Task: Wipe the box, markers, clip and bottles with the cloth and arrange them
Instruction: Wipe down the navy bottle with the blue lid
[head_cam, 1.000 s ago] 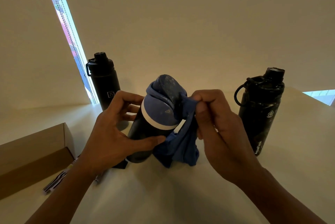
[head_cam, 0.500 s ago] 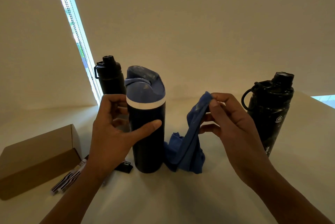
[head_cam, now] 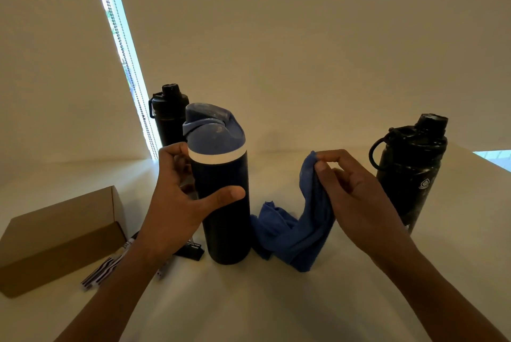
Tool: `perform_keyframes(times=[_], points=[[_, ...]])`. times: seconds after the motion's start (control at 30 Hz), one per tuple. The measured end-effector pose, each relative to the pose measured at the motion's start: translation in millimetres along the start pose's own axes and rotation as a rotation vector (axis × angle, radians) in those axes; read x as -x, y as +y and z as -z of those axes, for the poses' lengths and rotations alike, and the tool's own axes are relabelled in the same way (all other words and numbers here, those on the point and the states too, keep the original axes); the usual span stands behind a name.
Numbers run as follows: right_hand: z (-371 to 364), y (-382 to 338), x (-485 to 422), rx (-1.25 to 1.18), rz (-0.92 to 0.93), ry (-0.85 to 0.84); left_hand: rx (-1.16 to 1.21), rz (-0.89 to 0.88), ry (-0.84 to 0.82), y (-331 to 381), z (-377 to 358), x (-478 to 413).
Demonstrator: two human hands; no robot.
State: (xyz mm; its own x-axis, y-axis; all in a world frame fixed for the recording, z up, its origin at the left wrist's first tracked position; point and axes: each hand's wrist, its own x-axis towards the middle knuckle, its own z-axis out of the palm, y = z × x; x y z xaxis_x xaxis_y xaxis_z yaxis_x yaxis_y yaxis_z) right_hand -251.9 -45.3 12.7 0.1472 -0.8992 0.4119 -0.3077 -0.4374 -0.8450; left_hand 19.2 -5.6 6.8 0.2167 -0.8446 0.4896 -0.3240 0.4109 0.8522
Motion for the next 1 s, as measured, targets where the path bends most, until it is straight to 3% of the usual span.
perform_keyframes(times=[0.13, 0.37, 0.53, 0.63, 0.73, 0.8, 0.9, 1.0], points=[[-5.5, 16.3, 0.4, 0.083, -0.112, -0.069, -0.005, 0.003, 0.009, -3.3, 1.2, -0.1], [-18.7, 29.3, -1.8, -0.348, -0.408, -0.201, 0.001, 0.002, 0.008, -6.1, 2.3, 0.6], [-22.6, 46.3, 3.7, -0.146, -0.486, -0.373, -0.009, -0.003, 0.006, -5.9, 1.8, 0.5], [-21.7, 47.8, 2.9, -0.052, -0.531, -0.356, -0.009, 0.000, 0.008, -6.2, 1.7, 0.3], [-20.8, 46.5, 2.2, 0.312, -0.468, -0.282, -0.006, -0.001, -0.006, -3.5, 3.2, 0.1], [-19.0, 46.2, 1.6, 0.527, -0.409, -0.321, -0.002, 0.016, -0.022, -3.6, 6.4, -0.6], [-15.7, 42.9, 3.1, 0.550, -0.338, -0.440, -0.038, 0.046, -0.091, -3.5, 13.6, -2.6], [-16.4, 34.1, 6.0, 0.498, -0.145, -0.340, -0.041, 0.080, -0.200, -1.7, 24.3, -4.4]])
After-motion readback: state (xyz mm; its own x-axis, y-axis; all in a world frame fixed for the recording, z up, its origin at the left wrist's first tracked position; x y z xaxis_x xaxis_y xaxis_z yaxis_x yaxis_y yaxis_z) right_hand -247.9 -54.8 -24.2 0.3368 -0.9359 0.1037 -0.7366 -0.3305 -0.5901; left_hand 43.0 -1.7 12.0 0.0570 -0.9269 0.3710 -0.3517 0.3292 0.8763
